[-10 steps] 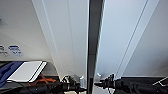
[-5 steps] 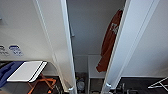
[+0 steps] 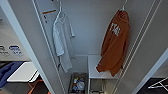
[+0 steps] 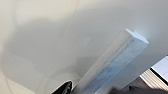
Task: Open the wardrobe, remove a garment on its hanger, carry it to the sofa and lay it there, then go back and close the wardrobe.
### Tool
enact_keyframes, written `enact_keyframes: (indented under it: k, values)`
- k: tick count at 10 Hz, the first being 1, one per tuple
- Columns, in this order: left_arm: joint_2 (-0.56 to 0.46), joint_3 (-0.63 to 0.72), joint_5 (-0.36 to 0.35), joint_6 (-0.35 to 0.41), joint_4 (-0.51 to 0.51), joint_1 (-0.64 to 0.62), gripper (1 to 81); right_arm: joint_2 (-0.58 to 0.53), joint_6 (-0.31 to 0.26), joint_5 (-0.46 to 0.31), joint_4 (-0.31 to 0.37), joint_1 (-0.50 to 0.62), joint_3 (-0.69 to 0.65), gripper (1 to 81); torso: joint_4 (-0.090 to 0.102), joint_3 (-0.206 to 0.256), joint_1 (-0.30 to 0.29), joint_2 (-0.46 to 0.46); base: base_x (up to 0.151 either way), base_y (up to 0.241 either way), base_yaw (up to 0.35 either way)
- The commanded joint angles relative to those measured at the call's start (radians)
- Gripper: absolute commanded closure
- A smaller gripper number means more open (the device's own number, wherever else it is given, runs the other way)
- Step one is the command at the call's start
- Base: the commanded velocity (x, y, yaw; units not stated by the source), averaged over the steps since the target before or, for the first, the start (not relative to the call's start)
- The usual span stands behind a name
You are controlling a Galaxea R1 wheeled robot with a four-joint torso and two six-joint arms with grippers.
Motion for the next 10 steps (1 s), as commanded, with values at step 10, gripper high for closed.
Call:
enact_keyframes:
  k: [10]
  values:
    - [0.352, -0.865, -0.389, -0.177, 0.010, 0.605, 1.0, 0.020, 0.064, 0.055, 0.376, -0.359, -0.686, 1.0, 0.000, 0.003, -0.005, -0.003, 0.000, 0.000, 0.000]
